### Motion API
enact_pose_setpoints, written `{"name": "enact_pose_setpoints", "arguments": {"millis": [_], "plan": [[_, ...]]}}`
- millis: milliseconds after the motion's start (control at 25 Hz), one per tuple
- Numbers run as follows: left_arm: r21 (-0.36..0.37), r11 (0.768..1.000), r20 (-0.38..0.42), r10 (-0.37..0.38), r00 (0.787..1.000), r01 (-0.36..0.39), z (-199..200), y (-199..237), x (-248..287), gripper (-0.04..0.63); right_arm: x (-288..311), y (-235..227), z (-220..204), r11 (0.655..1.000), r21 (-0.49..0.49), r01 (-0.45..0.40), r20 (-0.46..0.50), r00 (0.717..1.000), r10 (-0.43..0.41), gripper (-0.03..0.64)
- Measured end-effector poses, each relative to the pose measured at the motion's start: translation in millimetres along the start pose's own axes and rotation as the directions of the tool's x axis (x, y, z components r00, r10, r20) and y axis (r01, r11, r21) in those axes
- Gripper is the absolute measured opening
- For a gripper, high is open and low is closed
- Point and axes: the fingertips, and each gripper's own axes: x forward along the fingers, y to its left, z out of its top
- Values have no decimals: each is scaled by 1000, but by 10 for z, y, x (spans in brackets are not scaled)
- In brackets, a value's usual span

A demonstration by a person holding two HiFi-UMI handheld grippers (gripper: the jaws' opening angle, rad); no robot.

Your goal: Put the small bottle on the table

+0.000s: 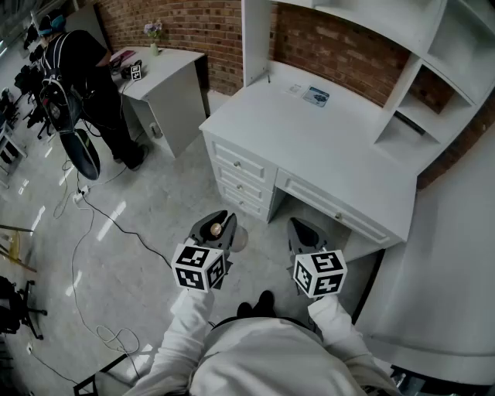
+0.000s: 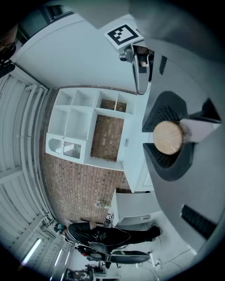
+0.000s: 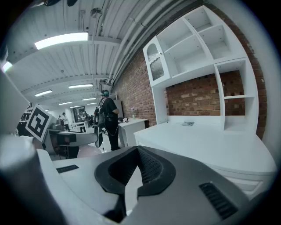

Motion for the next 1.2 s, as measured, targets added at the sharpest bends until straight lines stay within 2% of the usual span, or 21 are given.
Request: {"name": "enact_pose_setpoints", "arguments": {"millis": [1200], "plan": [[-4,996,-11,88,996,-88,16,-87,334,89,97,-401,147,999,-6,-51,34,998,51,28]]}}
